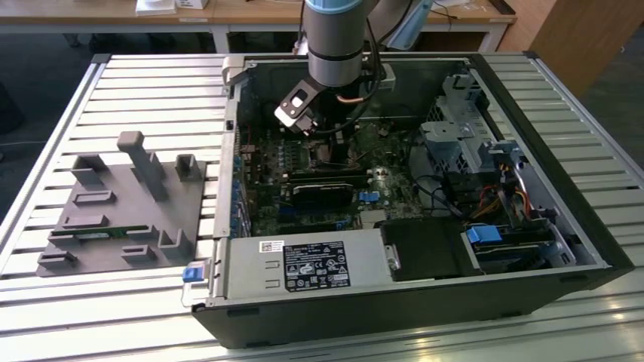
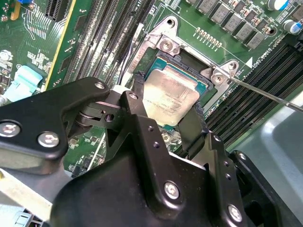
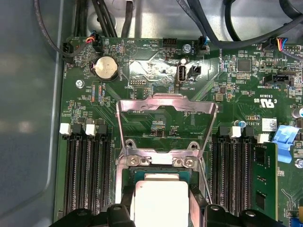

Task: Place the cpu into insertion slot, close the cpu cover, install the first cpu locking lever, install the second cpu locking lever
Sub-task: 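Place the cpu into insertion slot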

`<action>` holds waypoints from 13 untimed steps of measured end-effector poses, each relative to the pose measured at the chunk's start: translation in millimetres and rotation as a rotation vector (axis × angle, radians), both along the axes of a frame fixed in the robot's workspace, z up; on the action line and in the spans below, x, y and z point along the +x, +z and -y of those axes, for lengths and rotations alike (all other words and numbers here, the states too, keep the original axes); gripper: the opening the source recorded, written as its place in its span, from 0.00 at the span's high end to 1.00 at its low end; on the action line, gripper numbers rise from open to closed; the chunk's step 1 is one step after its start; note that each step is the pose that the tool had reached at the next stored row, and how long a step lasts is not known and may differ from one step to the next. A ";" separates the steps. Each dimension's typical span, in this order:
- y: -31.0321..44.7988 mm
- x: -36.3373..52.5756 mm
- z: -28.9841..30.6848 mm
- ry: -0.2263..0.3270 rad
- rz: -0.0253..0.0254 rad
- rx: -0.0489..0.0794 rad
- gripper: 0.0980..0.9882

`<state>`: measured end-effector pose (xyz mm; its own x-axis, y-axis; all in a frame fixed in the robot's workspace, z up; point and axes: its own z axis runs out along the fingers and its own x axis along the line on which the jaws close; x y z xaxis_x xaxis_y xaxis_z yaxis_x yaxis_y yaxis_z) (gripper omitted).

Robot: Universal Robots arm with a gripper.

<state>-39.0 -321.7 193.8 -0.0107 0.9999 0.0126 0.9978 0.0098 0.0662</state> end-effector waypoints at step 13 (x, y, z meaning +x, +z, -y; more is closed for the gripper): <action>-0.9 0.0 -1.8 0.000 0.0000 0.001 0.42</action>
